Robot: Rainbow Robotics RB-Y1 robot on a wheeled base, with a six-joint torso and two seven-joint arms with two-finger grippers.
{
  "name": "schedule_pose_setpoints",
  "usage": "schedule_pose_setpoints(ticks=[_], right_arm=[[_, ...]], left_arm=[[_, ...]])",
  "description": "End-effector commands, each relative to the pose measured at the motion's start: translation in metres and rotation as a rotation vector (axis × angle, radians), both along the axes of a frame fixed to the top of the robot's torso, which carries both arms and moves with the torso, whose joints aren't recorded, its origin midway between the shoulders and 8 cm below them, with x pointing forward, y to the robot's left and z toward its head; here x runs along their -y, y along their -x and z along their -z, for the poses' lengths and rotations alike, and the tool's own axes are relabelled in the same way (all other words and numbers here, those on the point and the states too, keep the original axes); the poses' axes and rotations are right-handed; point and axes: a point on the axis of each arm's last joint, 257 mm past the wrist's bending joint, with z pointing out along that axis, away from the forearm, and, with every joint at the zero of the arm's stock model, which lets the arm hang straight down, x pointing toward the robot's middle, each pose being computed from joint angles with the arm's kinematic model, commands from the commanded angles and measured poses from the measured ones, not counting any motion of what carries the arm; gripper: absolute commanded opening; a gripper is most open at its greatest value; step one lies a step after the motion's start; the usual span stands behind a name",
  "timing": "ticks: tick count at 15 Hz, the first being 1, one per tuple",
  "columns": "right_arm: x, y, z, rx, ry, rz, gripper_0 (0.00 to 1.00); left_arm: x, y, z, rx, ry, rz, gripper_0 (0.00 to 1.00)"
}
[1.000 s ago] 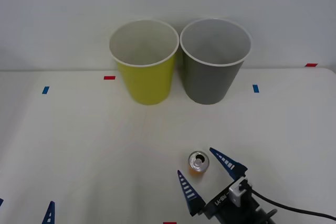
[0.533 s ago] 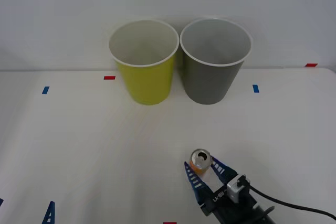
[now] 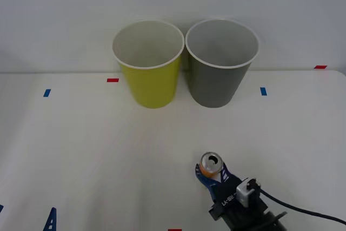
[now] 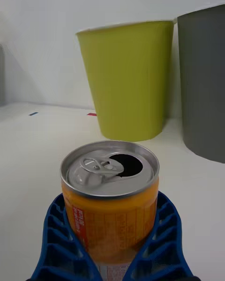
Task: Put cans in the gray bin and PET bottles in the light green bin.
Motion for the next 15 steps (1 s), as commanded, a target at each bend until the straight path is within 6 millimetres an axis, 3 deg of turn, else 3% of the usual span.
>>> schedule_pose_setpoints(ticks=[1, 8, 15], right_arm=[[0.017, -0.003, -0.026, -0.021, 0.012, 0.057, 0.0], [0.067, -0.028, -0.089, 0.021, -0.036, 0.254, 0.0], [0.084, -0.044, -0.142, 0.013, -0.081, 0.332, 0.0]], left_arm=[[0.0, 0.0, 0.0, 0.0, 0.0, 0.0, 1.0], [0.0, 0.0, 0.0, 0.0, 0.0, 0.0, 1.0], [0.0, 0.0, 0.0, 0.0, 0.0, 0.0, 1.0]])
